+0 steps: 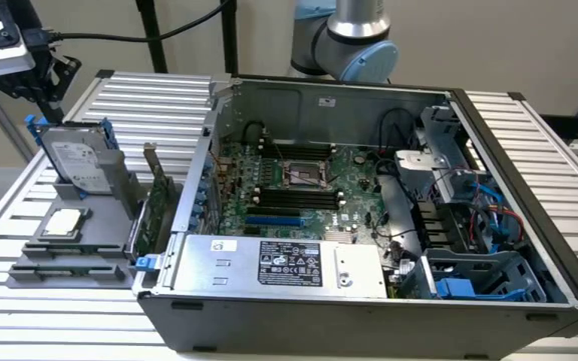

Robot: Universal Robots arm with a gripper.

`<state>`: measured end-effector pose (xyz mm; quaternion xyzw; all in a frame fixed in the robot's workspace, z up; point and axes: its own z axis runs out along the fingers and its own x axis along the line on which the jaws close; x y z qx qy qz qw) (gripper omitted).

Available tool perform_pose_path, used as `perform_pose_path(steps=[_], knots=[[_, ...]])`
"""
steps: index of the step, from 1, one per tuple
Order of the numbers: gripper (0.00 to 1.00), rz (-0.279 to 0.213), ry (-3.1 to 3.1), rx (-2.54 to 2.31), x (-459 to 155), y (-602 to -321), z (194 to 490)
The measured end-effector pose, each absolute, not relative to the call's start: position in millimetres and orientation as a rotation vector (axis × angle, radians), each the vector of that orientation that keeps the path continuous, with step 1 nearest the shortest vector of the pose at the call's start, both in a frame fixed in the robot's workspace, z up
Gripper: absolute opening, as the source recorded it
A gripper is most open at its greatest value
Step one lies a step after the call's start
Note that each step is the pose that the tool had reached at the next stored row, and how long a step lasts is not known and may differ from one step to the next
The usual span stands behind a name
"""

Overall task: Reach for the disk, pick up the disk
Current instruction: 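Pick up the disk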

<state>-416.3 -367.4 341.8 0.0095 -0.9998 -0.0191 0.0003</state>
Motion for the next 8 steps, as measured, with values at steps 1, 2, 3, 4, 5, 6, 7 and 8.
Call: perform_pose_path(steps=[1, 2, 3, 4, 5, 6, 7, 8], knots=[[0.11, -0.060, -3.140, 0.030, -419.0, -365.6, 341.9], [0.11, -0.060, -3.140, 0.030, -421.7, -364.4, 342.0], [0.11, -0.060, -3.140, 0.030, -424.4, -363.2, 342.1], [0.11, -0.060, -3.140, 0.030, -426.4, -361.8, 342.3], [0.11, -0.060, -3.140, 0.030, -428.4, -360.7, 342.3], [0.11, -0.060, -3.140, 0.030, -430.4, -360.4, 342.4], [0.11, -0.060, -3.140, 0.030, -432.0, -360.1, 342.3], [0.11, -0.060, -3.141, 0.031, -432.5, -360.1, 342.3]])
